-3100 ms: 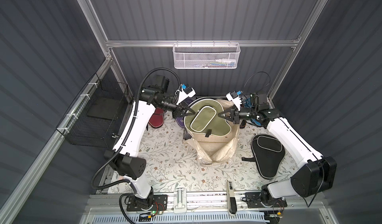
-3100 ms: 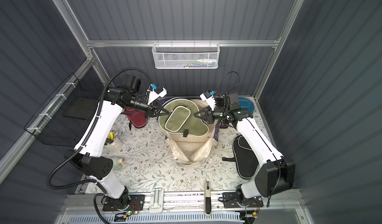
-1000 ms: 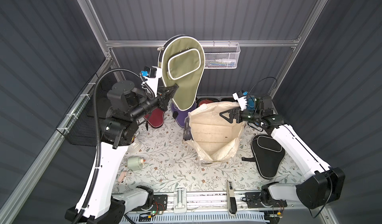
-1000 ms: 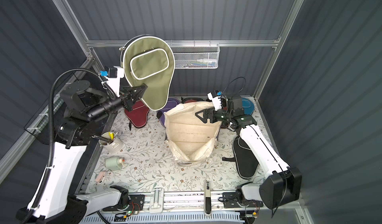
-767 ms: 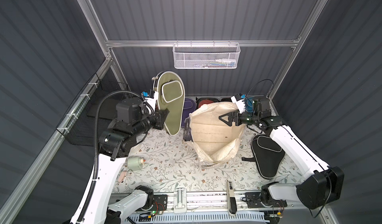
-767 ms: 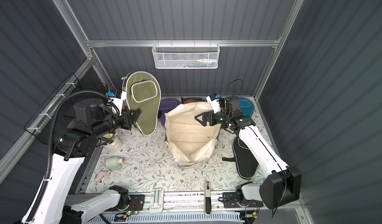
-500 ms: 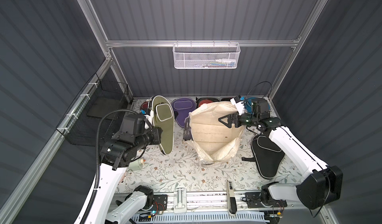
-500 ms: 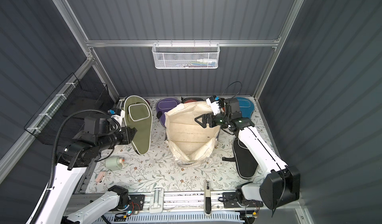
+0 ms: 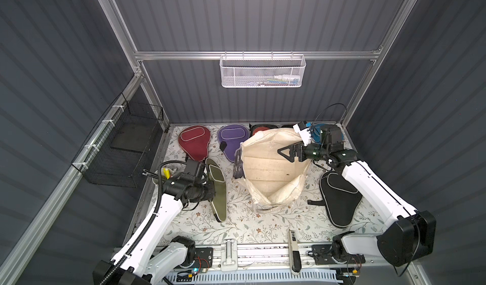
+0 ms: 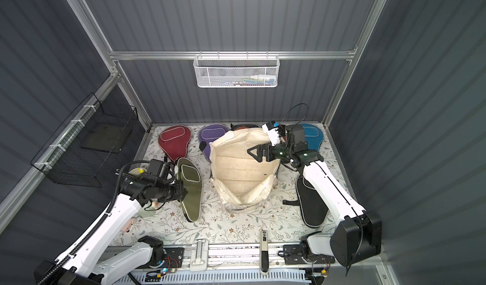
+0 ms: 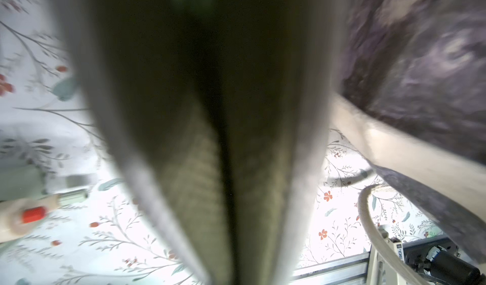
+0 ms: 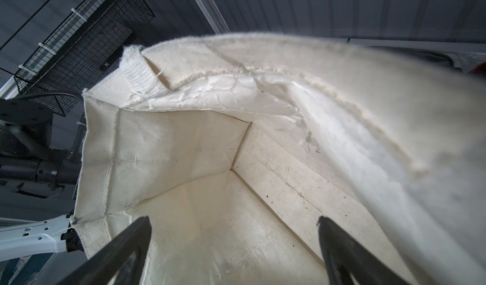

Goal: Remove the ping pong set from the canvas bag
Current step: Place the ping pong set at the center of the board.

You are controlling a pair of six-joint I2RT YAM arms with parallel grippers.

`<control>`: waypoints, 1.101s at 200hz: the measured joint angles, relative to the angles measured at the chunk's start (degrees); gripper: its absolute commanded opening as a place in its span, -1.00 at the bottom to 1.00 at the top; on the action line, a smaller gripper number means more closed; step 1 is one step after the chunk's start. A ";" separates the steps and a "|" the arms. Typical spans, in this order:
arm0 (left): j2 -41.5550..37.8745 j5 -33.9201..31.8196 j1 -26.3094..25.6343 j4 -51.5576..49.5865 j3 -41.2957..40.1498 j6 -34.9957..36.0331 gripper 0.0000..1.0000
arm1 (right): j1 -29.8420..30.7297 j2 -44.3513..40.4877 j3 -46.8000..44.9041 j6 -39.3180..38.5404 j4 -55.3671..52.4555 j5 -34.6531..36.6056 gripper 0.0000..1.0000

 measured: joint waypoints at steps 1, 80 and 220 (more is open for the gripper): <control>0.00 0.09 0.00 0.20 -0.28 -0.04 -1.00 | 0.00 0.00 -0.02 0.00 0.02 0.00 0.98; -0.35 0.68 0.00 3.67 -6.43 -5.42 0.11 | -0.02 0.09 -0.11 -0.11 0.26 -0.04 0.98; 5.79 -9.84 -7.76 -2.43 3.28 -6.27 0.99 | -0.55 0.09 -0.09 -0.85 -0.70 -0.42 0.98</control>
